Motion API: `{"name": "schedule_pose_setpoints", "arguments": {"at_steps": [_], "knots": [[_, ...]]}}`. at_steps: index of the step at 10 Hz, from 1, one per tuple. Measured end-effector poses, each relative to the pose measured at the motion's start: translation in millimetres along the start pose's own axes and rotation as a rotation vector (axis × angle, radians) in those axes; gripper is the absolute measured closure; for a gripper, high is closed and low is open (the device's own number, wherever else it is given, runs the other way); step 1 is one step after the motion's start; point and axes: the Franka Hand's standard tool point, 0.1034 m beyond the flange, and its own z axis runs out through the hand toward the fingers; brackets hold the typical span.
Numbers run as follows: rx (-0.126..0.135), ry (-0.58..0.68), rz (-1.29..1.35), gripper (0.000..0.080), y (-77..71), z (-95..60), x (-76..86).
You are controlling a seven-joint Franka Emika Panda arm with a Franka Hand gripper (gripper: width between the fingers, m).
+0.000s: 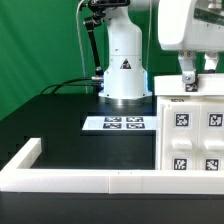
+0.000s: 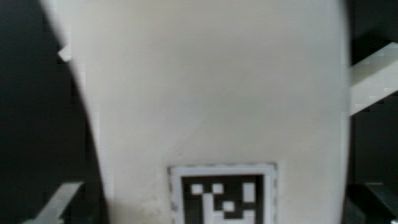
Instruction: Assemble cabinet
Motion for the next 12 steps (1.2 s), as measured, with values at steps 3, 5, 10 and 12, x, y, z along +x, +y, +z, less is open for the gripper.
{"name": "schedule_pose_setpoints", "arguments": {"at_steps": [3,5,10,12], "knots": [[0.000,0.000,0.048,0.0241,0.5,0.0,-0.5],[0.000,0.000,0.175,0.0241,0.8,0.1,-0.7],[-0.034,0.045,0.642,0.0239,17.1,1.5,-3.4],[-0.023,0.060,0.909,0.0239,14.7,2.9,-6.0]]}}
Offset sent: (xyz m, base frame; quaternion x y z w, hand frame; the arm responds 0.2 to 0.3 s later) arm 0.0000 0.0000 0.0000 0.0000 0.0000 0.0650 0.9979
